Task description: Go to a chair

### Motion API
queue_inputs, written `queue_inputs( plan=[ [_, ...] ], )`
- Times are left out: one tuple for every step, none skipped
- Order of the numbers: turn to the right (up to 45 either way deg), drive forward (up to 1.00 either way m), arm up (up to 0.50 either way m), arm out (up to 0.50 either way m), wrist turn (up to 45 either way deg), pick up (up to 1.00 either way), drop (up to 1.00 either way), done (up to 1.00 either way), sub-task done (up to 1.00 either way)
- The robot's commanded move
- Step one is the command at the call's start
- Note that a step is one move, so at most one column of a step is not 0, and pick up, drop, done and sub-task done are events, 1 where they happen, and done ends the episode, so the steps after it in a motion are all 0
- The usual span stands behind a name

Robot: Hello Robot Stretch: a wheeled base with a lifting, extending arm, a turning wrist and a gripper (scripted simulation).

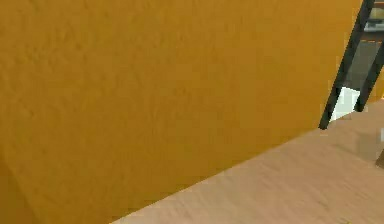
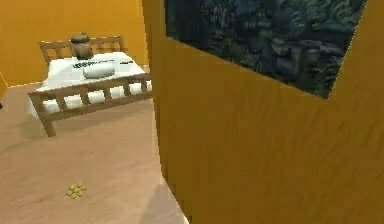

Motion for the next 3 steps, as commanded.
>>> queue_inputs(
  plan=[
    [45.0,0.0,0.0,0.0,0.0,0.0,0.0,0.0,0.0],
    [27.0,0.0,0.0,0.0,0.0,0.0,0.0,0.0,0.0],
    [0.0,1.0,0.0,0.0,0.0,0.0,0.0,0.0,0.0]
  ],
)
